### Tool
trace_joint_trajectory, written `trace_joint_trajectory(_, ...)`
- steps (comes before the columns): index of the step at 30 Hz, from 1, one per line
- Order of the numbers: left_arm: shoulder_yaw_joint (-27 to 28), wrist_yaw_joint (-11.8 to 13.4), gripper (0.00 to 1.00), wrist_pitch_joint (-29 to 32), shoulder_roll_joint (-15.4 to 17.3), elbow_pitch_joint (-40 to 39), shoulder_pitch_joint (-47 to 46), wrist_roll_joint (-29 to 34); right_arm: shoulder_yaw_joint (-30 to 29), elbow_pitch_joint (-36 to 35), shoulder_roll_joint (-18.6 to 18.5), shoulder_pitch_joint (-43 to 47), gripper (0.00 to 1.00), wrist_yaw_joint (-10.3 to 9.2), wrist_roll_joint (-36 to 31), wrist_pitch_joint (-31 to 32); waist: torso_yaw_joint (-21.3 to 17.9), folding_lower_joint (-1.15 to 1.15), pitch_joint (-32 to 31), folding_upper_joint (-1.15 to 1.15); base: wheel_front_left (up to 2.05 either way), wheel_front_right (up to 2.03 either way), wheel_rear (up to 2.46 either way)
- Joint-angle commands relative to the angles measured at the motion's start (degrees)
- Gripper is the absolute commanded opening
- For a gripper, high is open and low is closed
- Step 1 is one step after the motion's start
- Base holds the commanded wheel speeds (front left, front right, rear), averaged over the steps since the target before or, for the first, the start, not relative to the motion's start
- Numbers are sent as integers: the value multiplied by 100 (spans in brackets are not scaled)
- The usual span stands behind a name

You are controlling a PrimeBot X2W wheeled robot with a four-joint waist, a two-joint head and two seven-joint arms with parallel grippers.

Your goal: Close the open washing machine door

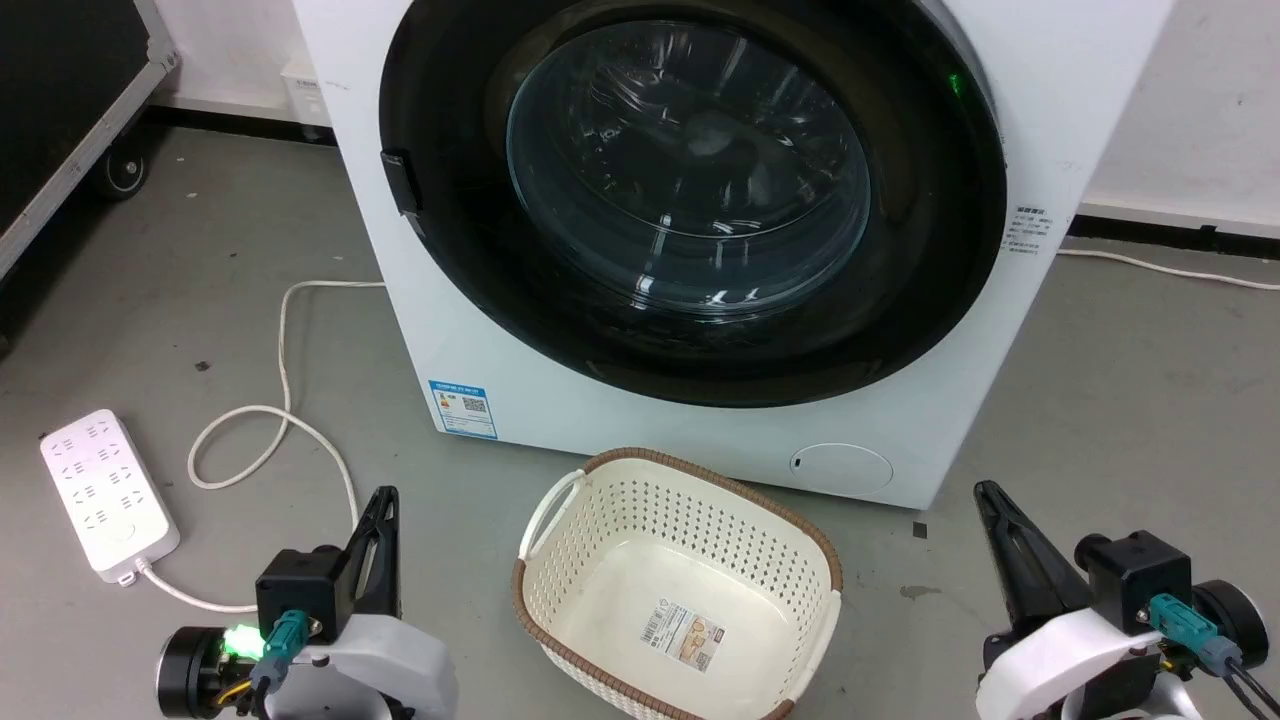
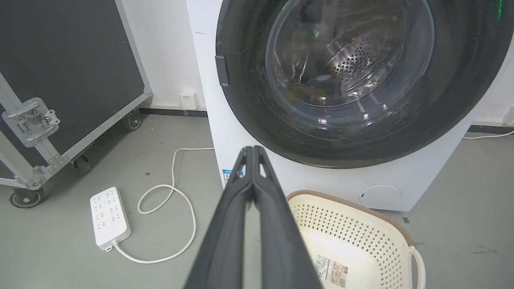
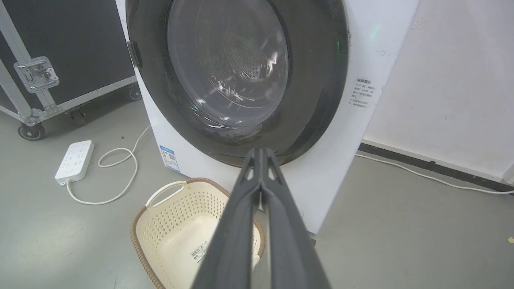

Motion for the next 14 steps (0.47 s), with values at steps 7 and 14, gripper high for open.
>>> trace_joint_trajectory(7, 28, 41, 0, 57, -18, -116, 113, 109, 50, -103, -12, 112, 0, -4, -50, 58, 19, 0, 3, 0, 0, 0, 0)
trace_joint_trajectory(14, 28, 41, 0, 57, -18, -116, 113, 109, 50, -103, -12, 112, 0, -4, -50, 58, 19, 0, 3, 0, 0, 0, 0)
